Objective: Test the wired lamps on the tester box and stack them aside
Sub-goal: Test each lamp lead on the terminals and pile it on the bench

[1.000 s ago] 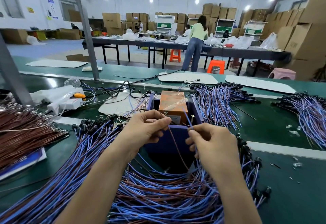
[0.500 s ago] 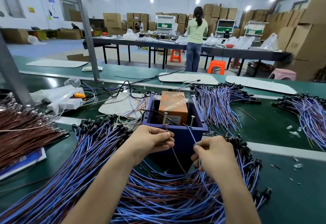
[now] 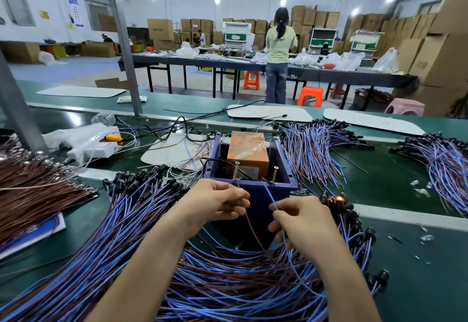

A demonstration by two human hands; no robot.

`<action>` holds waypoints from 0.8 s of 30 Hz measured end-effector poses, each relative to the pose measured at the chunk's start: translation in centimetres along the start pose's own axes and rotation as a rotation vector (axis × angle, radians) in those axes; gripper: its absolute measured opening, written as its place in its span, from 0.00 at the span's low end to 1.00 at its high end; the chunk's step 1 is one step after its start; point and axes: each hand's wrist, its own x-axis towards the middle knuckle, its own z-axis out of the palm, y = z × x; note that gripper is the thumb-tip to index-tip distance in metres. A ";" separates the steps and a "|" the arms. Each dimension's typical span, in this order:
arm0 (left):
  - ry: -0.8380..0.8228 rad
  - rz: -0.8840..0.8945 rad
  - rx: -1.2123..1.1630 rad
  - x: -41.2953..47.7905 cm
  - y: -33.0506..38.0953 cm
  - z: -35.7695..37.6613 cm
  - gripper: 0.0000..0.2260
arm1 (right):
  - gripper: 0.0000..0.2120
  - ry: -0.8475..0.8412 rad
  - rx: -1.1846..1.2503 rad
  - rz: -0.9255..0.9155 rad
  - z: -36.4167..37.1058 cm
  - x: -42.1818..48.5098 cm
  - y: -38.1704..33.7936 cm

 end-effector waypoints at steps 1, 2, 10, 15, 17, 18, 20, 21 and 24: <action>-0.027 0.022 -0.028 -0.1 0.3 -0.1 0.09 | 0.09 -0.071 0.006 -0.050 -0.1 -0.1 -0.1; -0.033 0.056 -0.065 -0.2 0.6 -0.3 0.09 | 0.09 -0.155 -0.004 -0.103 -0.2 -0.3 -0.2; 0.534 0.290 0.458 -0.3 1.2 -6.5 0.04 | 0.12 -0.694 -0.225 -0.182 0.2 -0.9 -0.8; 0.629 -0.129 1.315 1.5 -1.8 -8.5 0.19 | 0.11 -0.689 -0.186 -0.186 -0.1 -0.9 -0.5; 0.690 -0.113 1.425 2.2 -2.6 -8.0 0.21 | 0.12 -0.685 -0.186 -0.191 -0.2 -0.9 -0.5; 0.711 -0.095 1.429 2.5 -2.9 -7.9 0.20 | 0.12 -0.679 -0.188 -0.192 -0.2 -0.9 -0.4; 0.735 -0.085 1.376 2.7 -3.3 -7.9 0.20 | 0.12 -0.672 -0.191 -0.192 -0.3 -0.8 -0.4; 0.740 -0.088 1.342 2.7 -3.3 -8.0 0.18 | 0.12 -0.670 -0.192 -0.193 -0.3 -0.8 -0.4; 0.765 -0.110 1.311 2.6 -2.8 -8.2 0.11 | 0.12 -0.671 -0.194 -0.190 -0.3 -0.8 -0.3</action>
